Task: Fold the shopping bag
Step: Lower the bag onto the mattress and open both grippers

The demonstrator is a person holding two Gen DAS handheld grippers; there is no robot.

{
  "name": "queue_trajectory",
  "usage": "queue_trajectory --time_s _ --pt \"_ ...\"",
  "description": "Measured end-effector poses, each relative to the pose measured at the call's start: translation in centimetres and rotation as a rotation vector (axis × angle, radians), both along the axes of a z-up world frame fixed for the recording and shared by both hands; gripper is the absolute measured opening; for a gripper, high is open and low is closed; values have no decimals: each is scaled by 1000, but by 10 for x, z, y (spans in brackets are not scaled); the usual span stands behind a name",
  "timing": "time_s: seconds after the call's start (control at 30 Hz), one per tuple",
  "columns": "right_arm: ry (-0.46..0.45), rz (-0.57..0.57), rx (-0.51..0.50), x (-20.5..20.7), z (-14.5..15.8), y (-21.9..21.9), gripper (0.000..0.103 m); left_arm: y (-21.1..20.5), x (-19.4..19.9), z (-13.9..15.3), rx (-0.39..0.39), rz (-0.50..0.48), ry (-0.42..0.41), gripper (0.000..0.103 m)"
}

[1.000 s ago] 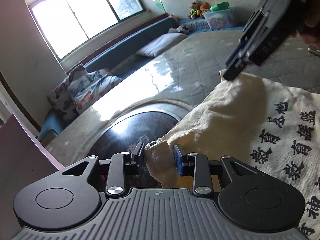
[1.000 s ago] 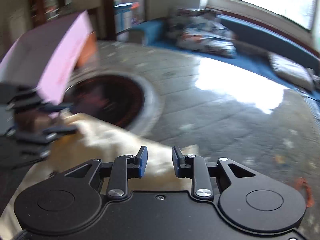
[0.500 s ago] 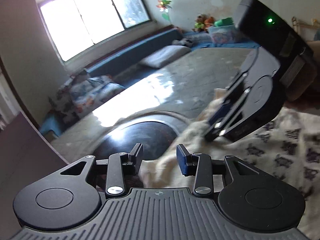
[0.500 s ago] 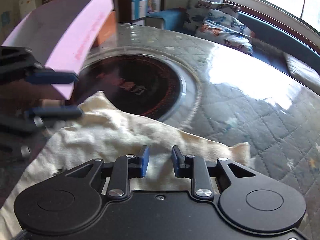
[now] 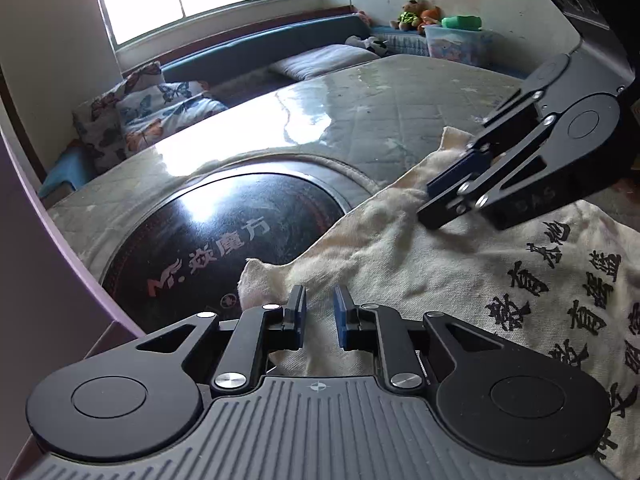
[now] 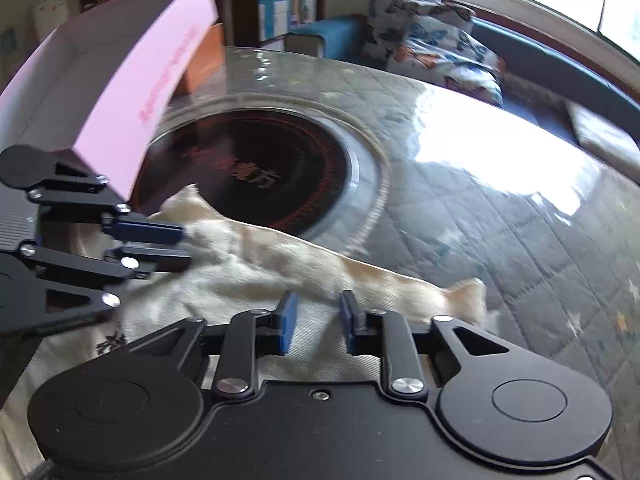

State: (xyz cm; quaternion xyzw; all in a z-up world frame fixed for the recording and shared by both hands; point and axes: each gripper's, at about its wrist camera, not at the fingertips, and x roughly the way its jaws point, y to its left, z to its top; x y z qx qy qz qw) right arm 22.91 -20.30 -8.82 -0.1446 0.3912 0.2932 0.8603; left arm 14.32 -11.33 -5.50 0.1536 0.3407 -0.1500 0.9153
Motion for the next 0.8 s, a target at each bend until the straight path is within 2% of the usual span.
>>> queue_trajectory --time_s 0.2,0.5,0.6,0.8 --pt "3 -4 -39 0 3 8 25 -3 0 11 -76 -3 16 19" --pt "5 47 -77 5 4 26 30 -13 15 3 -76 -1 35 19" --pt "0 31 -89 10 3 21 30 -13 12 2 -40 -5 28 19" --pt "-3 -14 -97 15 3 2 30 -2 10 2 -57 7 36 20"
